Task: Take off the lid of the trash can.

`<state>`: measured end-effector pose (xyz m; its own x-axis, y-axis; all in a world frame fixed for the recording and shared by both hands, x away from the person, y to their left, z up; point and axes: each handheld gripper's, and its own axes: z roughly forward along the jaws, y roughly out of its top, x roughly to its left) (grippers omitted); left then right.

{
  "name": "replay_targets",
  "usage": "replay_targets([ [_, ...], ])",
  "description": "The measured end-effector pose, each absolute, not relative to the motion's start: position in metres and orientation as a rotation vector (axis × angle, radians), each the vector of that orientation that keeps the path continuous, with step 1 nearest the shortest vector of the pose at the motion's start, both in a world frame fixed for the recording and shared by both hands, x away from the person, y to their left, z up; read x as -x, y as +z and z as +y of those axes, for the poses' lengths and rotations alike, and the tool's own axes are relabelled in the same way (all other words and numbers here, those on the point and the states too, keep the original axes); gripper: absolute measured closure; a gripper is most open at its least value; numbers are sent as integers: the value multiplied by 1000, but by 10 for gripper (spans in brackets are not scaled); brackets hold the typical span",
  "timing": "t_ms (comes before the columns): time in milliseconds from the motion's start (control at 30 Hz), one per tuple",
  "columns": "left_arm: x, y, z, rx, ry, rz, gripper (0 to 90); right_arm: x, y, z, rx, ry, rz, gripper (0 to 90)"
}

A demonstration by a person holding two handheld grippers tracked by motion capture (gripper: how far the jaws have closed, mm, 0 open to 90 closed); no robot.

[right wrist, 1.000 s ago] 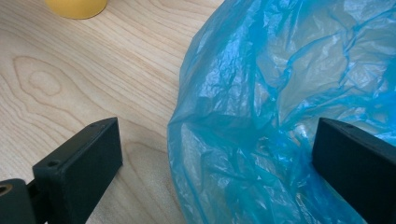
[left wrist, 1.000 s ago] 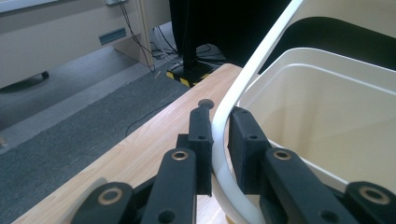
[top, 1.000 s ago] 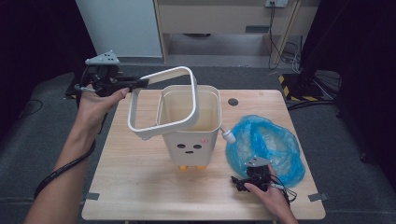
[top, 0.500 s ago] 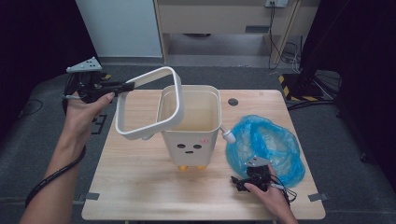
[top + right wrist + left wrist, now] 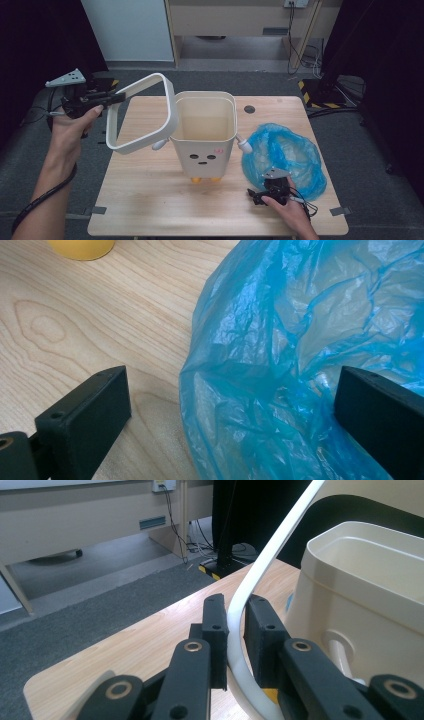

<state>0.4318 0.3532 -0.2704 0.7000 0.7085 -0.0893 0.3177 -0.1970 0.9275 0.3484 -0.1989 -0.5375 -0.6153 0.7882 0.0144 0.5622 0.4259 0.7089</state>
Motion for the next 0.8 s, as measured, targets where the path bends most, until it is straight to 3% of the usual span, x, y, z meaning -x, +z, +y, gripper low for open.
replay_targets([
  [800, -433, -315, 397, -1749, 485, 994, 797, -348, -538, -199, -1162, 993, 2364, 21],
])
